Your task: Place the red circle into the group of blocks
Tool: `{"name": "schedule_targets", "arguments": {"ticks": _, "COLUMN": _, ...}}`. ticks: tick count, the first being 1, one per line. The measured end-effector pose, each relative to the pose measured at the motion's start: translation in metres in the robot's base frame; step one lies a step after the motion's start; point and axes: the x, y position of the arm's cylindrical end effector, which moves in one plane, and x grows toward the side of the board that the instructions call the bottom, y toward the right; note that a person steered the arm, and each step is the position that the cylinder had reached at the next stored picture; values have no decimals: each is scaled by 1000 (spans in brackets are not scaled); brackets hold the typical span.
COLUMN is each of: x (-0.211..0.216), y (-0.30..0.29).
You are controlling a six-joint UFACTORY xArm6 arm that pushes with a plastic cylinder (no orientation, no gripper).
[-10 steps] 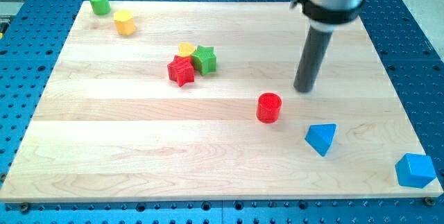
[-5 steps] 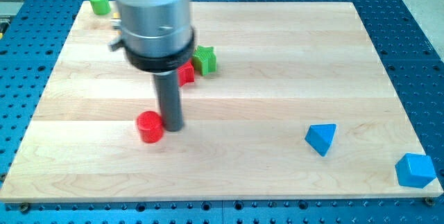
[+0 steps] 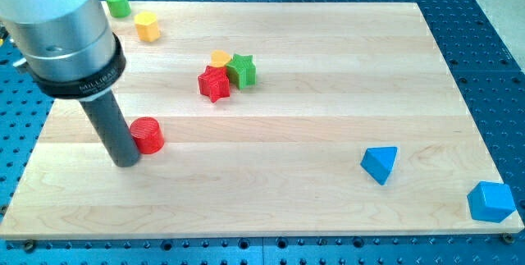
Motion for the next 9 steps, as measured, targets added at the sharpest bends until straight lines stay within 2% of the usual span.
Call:
{"name": "schedule_targets", "arguments": {"ticks": 1, "x": -36, "y": 22}}
{"name": "schedule_targets", "arguments": {"ticks": 3, "x": -18, "y": 46}}
{"name": "schedule_targets", "arguments": {"ticks": 5, "x": -75, "y": 62}}
{"name": "schedule_targets", "arguments": {"ticks": 7, "x": -76, "y": 69}}
{"name": "schedule_targets", "arguments": {"ticks": 8, "x": -76, "y": 98}}
{"name": "schedule_targets", "arguments": {"ticks": 9, "x": -76, "y": 100}}
